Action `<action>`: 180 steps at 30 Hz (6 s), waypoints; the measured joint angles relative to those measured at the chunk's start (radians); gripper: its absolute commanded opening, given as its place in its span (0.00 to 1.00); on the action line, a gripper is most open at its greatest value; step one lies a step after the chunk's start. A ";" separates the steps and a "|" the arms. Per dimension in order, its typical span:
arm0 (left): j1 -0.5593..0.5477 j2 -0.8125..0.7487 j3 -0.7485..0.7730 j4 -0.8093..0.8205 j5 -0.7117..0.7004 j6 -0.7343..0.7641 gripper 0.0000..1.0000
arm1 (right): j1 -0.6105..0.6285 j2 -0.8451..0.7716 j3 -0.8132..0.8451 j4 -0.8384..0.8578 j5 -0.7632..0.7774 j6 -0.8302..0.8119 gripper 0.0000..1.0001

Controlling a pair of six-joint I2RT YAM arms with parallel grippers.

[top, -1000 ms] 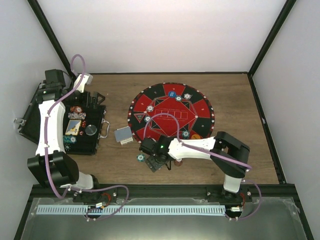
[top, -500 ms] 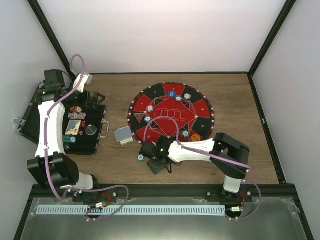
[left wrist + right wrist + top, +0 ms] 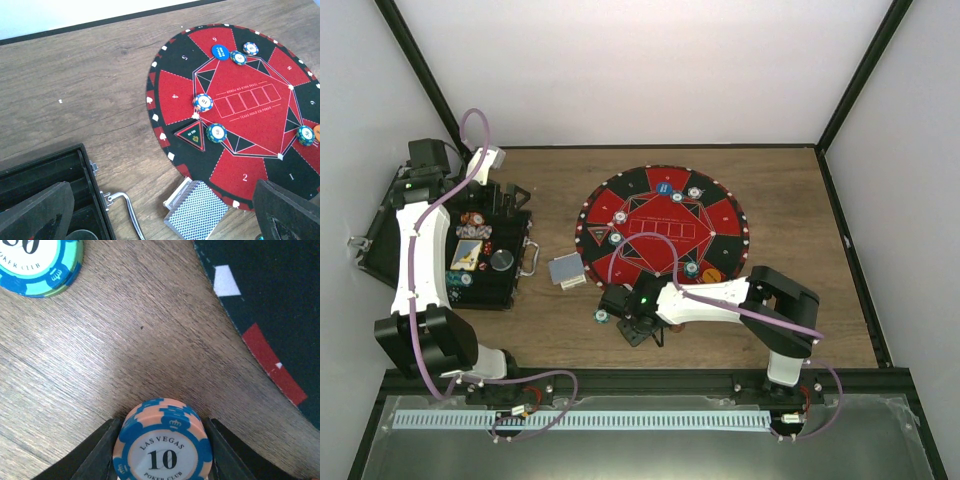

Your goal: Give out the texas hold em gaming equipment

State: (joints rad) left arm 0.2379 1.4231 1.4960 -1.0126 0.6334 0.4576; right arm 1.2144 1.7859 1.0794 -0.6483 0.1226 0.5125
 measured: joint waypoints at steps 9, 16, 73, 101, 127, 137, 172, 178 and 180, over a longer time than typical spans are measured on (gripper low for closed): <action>0.000 0.000 0.000 0.000 0.002 0.000 1.00 | 0.000 -0.003 0.004 -0.026 0.000 -0.001 0.51; 0.000 0.000 0.000 0.000 0.004 0.000 1.00 | 0.000 -0.012 0.005 -0.033 -0.001 -0.002 0.51; 0.000 0.000 0.002 0.000 0.004 0.011 1.00 | -0.668 -0.167 0.037 -0.022 0.130 -0.182 0.21; 0.000 0.000 0.002 0.000 0.005 0.019 1.00 | -0.742 -0.002 -0.014 0.105 0.117 -0.176 0.67; 0.000 0.000 -0.003 0.009 0.009 0.018 1.00 | -0.233 -0.386 -0.077 -0.185 0.058 0.075 0.80; 0.000 -0.001 -0.003 0.008 0.011 0.018 1.00 | -0.184 -0.377 -0.166 -0.189 0.018 0.119 0.75; 0.000 -0.002 -0.003 0.008 0.007 0.018 1.00 | -0.184 -0.350 -0.201 -0.136 -0.013 0.109 0.34; 0.000 -0.002 -0.003 0.008 0.005 0.018 1.00 | -0.184 -0.351 -0.201 -0.139 -0.005 0.109 0.30; 0.000 -0.002 -0.003 0.008 0.003 0.018 1.00 | -0.184 -0.351 -0.193 -0.153 0.001 0.110 0.30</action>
State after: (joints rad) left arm 0.2379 1.4216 1.4929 -1.0046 0.6369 0.4755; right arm 1.0302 1.4349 0.8864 -0.8013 0.1234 0.6224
